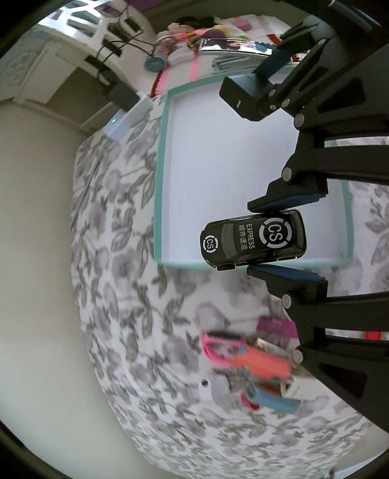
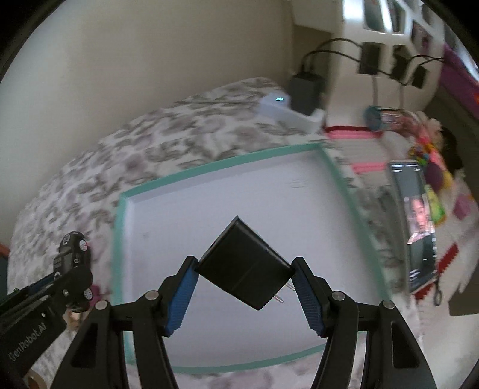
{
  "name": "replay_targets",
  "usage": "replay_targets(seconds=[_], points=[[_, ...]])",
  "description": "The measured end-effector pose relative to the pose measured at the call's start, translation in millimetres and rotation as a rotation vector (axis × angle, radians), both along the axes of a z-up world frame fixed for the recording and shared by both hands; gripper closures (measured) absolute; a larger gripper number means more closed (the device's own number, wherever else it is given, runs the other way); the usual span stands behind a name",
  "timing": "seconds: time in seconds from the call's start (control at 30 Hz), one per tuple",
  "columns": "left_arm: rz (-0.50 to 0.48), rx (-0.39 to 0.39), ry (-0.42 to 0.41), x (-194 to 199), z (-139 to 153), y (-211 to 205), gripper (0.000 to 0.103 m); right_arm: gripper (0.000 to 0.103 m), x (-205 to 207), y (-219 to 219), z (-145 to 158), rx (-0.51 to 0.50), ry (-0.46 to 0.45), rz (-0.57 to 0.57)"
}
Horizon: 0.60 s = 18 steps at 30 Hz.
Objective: Organize rigid objects
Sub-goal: 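Carry the car and charger into the teal-rimmed tray and open both grippers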
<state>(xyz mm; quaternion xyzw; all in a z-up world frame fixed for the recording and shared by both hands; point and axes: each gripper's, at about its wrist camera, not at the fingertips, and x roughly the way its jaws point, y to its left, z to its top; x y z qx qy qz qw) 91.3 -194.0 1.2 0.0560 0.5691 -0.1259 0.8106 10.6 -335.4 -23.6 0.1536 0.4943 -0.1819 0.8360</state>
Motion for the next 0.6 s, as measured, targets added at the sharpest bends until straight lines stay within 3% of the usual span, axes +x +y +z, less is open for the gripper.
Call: replay_targets(seconds=[0.23, 0.6], points=[[-0.037, -0.007, 0.027, 1.3, -28.8, -22.5, 0.066, 0.036, -3.6, -19.8, -16.6, -0.033, 0.042, -0.092], [-0.062, -0.003, 0.061, -1.0, -62.8, -29.2, 0.066, 0.036, 0.6, -14.7, -33.7, -0.057, 0.101, -0.075]])
